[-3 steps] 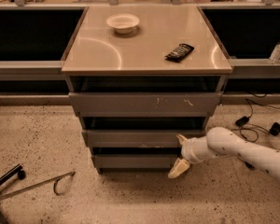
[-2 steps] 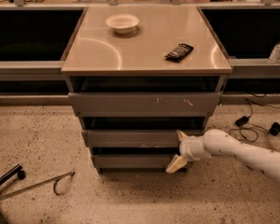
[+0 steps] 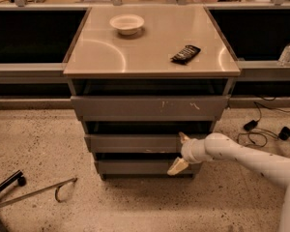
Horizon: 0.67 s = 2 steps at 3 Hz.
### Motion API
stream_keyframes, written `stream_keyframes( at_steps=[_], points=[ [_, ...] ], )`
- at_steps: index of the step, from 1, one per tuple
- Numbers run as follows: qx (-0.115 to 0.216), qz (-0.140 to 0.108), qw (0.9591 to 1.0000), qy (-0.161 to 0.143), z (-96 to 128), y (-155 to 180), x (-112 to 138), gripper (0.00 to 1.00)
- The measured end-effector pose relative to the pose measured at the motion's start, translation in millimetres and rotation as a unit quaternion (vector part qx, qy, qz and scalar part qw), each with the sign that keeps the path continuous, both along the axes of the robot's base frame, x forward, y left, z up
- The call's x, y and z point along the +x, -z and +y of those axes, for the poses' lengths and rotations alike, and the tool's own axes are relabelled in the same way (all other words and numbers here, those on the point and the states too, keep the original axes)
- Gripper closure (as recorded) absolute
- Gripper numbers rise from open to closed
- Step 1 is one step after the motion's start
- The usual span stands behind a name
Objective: Open middle drawer
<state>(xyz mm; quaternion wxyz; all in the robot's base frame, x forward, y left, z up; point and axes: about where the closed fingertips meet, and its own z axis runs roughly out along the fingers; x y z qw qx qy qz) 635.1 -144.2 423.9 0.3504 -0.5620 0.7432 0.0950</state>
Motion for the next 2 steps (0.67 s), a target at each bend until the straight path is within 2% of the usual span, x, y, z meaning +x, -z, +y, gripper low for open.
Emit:
stream_keyframes(
  at_steps=[2],
  points=[
    [0.012,-0.026,0.9996,-0.007,20,12,32,0.0]
  ],
)
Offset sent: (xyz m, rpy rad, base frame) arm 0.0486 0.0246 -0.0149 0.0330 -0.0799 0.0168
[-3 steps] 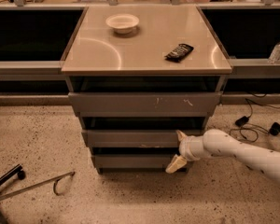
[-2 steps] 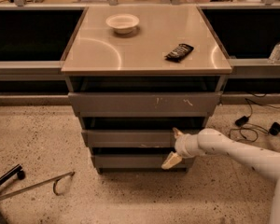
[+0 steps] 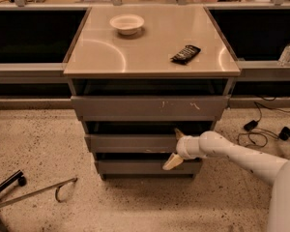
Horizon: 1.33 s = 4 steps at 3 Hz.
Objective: Open middle drawer
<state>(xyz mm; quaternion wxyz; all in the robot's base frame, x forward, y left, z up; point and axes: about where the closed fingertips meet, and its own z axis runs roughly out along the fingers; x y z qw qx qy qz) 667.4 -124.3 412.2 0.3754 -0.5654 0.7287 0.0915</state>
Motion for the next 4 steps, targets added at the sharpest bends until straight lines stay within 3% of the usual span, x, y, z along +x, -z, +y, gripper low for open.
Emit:
stream_keyframes(
  at_steps=[1,2,3,4],
  points=[
    [-0.001,0.01,0.9999,-0.006,8,6,11,0.0],
    [0.006,0.066,0.9978,-0.007,12,8,17,0.0],
    [0.018,0.142,0.9895,-0.023,9,-4,-8,0.0],
    [0.03,0.205,0.9769,-0.052,10,-22,-44,0.0]
  ],
)
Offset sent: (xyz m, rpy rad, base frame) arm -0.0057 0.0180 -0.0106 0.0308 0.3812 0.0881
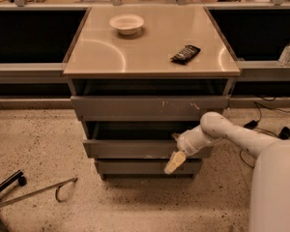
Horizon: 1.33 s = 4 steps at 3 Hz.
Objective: Open middle drawer
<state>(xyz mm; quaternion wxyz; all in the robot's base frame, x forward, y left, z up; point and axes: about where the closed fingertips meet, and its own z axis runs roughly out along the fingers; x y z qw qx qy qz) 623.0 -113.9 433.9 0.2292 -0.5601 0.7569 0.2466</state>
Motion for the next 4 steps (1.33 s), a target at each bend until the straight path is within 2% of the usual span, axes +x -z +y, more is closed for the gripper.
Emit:
stream_keyframes(
  at_steps=[1,2,3,4],
  points=[
    [0.018,0.051,0.9982,-0.025,3,-18,-43,0.0],
    [0.018,0.051,0.9982,-0.025,3,-18,-43,0.0],
    [0.01,0.083,0.9957,-0.042,7,-3,-67,0.0],
    [0.01,0.082,0.9957,-0.041,7,-9,-67,0.0]
  ],
)
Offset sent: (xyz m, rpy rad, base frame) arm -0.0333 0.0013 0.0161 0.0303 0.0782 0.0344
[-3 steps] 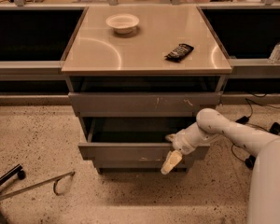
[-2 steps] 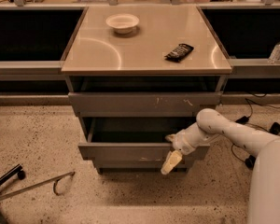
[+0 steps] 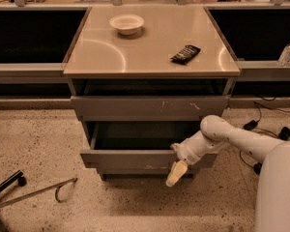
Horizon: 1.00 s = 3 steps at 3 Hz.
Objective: Open middle drawer
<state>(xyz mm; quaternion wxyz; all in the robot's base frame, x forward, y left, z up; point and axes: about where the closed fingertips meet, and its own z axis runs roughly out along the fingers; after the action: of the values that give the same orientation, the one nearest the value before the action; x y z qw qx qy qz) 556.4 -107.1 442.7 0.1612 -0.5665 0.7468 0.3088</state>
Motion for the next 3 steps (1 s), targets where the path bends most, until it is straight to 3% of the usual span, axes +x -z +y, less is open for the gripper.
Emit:
stream_keyframes(
  at_steps=[1,2,3],
  points=[
    [0.029,-0.004,0.9996,-0.006,5,-11,-22,0.0],
    [0.029,-0.004,0.9996,-0.006,5,-10,-22,0.0],
    [0.033,0.015,0.9992,-0.017,8,-7,-37,0.0]
  ],
)
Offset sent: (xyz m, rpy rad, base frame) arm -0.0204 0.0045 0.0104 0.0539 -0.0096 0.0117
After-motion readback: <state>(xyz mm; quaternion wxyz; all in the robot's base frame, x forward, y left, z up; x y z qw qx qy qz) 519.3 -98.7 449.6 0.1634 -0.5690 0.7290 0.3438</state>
